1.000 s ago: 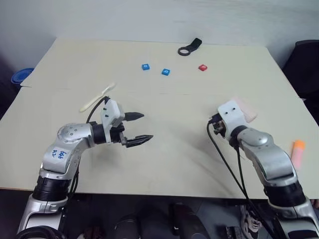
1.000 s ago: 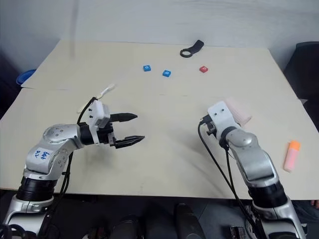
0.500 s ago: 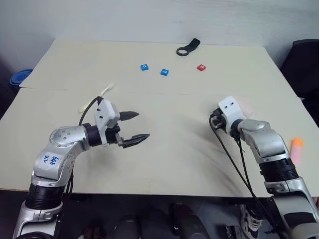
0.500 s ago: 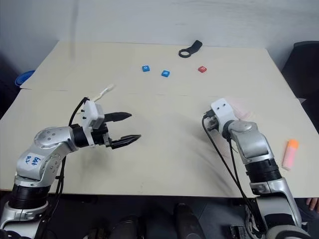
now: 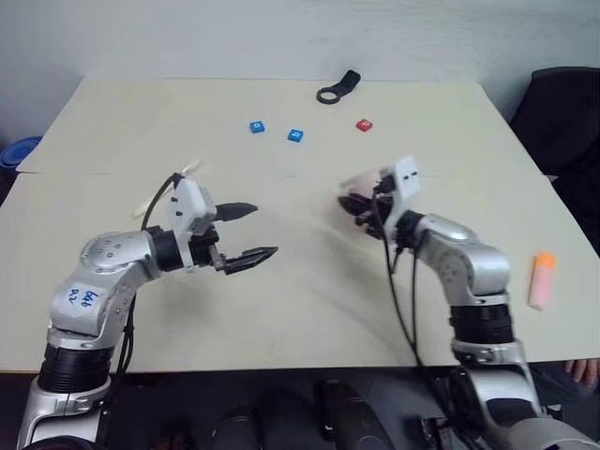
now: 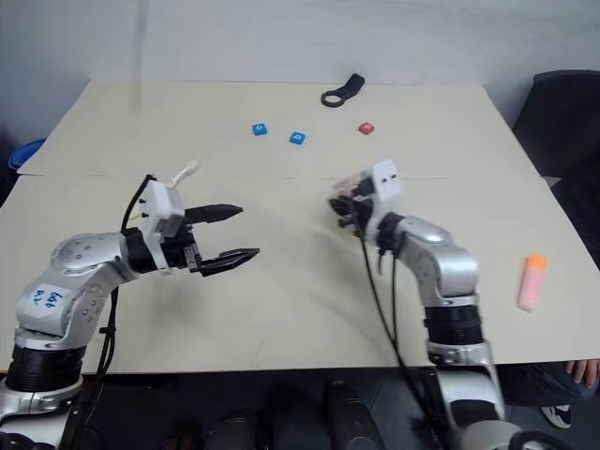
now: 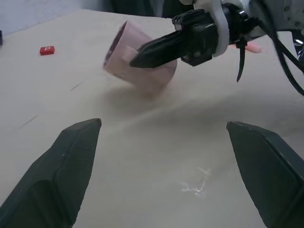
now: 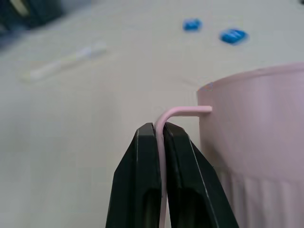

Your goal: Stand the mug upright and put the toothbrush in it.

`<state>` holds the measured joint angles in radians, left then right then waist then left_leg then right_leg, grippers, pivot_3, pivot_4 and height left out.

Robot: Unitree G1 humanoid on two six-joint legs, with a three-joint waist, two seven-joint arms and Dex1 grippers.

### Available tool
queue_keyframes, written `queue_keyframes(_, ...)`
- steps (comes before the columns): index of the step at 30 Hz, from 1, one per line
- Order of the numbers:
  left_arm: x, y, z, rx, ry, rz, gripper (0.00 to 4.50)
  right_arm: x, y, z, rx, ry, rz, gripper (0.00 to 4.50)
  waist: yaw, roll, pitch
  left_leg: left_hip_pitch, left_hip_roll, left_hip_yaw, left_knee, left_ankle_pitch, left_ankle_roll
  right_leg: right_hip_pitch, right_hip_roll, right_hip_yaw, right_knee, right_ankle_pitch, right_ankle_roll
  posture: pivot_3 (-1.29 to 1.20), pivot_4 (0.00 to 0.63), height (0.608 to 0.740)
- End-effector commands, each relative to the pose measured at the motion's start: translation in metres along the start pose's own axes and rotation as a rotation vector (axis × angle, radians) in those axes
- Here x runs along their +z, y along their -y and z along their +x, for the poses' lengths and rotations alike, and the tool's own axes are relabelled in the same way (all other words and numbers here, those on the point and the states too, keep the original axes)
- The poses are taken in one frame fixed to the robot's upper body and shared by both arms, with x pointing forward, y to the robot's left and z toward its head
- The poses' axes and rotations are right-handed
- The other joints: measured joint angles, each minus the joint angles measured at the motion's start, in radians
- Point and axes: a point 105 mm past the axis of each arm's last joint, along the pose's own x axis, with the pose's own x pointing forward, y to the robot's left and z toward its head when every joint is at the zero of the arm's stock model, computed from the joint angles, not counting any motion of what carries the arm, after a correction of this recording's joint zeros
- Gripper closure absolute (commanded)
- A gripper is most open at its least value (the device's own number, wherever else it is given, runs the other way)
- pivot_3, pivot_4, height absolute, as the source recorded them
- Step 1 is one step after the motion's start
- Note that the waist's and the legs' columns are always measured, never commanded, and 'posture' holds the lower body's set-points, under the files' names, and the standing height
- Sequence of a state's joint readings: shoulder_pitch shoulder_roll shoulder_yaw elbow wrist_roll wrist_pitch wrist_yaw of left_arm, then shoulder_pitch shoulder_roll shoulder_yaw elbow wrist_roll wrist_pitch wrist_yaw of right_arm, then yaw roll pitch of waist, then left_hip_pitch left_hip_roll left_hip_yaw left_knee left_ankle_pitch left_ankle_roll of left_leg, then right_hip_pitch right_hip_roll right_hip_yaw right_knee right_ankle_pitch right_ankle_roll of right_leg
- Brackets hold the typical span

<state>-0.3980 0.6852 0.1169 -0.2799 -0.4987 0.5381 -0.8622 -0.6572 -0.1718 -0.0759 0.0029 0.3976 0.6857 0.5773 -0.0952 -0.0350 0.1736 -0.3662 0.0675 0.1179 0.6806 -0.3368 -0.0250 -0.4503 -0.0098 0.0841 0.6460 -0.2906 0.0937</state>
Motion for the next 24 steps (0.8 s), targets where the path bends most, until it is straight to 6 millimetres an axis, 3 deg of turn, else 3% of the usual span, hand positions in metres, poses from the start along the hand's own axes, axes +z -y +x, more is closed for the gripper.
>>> queue_keyframes(1, 0.009, -0.010, -0.010, 0.038, 0.012, 0.033, 0.00, 0.009, -0.020, 0.015, 0.064, 0.138, -0.048, 4.49, 0.000, 0.000, 0.000, -0.001, 0.000, 0.000, 0.000, 0.000, 0.000, 0.000, 0.000, 0.000, 0.000, 0.000, 0.000, 0.00, 0.150, 0.740)
queue_keyframes(6, 0.014, -0.009, -0.010, 0.027, 0.005, 0.045, 0.00, -0.022, -0.028, 0.023, 0.095, 0.213, 0.066, 4.49, 0.012, 0.000, 0.000, -0.003, -0.001, 0.000, 0.001, -0.001, 0.002, 0.000, -0.004, -0.002, 0.000, 0.000, 0.001, 0.00, 0.150, 0.740)
queue_keyframes(10, 0.013, -0.009, -0.011, 0.021, -0.006, 0.048, 0.00, -0.048, -0.027, 0.003, 0.100, 0.166, 0.092, 4.49, 0.012, 0.000, 0.000, -0.004, -0.002, 0.001, 0.001, -0.003, 0.005, 0.001, -0.009, -0.004, -0.002, 0.000, 0.001, 0.00, 0.150, 0.740)
queue_keyframes(11, 0.013, -0.009, -0.011, 0.020, -0.007, 0.047, 0.00, -0.049, -0.028, -0.003, 0.100, 0.161, 0.089, 3.90, 0.013, 0.000, 0.000, -0.003, -0.002, 0.001, 0.001, -0.003, 0.005, 0.002, -0.011, -0.006, -0.002, 0.000, 0.001, 0.00, 0.150, 0.740)
queue_keyframes(12, 0.012, -0.009, -0.011, 0.020, -0.007, 0.045, 0.00, -0.049, -0.029, -0.010, 0.104, 0.155, 0.081, 3.75, 0.014, 0.000, 0.000, -0.003, -0.003, 0.001, 0.001, -0.003, 0.005, 0.002, -0.012, -0.007, -0.002, 0.000, 0.001, 0.00, 0.150, 0.740)
queue_keyframes(17, 0.010, -0.009, -0.010, 0.004, -0.010, 0.034, 0.00, -0.048, -0.037, -0.036, 0.099, 0.068, -0.043, 2.00, 0.008, 0.001, 0.000, -0.002, -0.004, 0.001, 0.002, -0.002, 0.006, 0.002, -0.014, -0.008, -0.002, 0.000, 0.001, 0.00, 0.150, 0.740)
queue_keyframes(19, 0.009, -0.009, -0.010, -0.004, -0.012, 0.030, 0.00, -0.054, -0.033, -0.044, 0.063, -0.045, -0.160, 1.33, 0.008, 0.001, 0.000, 0.000, -0.005, 0.002, 0.002, -0.002, 0.006, 0.002, -0.013, -0.005, -0.003, 0.000, 0.001, 0.00, 0.150, 0.740)
queue_keyframes(24, -0.003, -0.025, -0.015, 0.025, -0.082, 0.035, 0.00, -0.044, -0.028, -0.069, 0.031, -0.210, -0.305, 1.33, 0.015, 0.001, 0.000, 0.000, -0.005, 0.000, 0.002, -0.001, 0.003, 0.002, -0.006, -0.004, -0.002, 0.000, 0.000, 0.00, 0.150, 0.740)
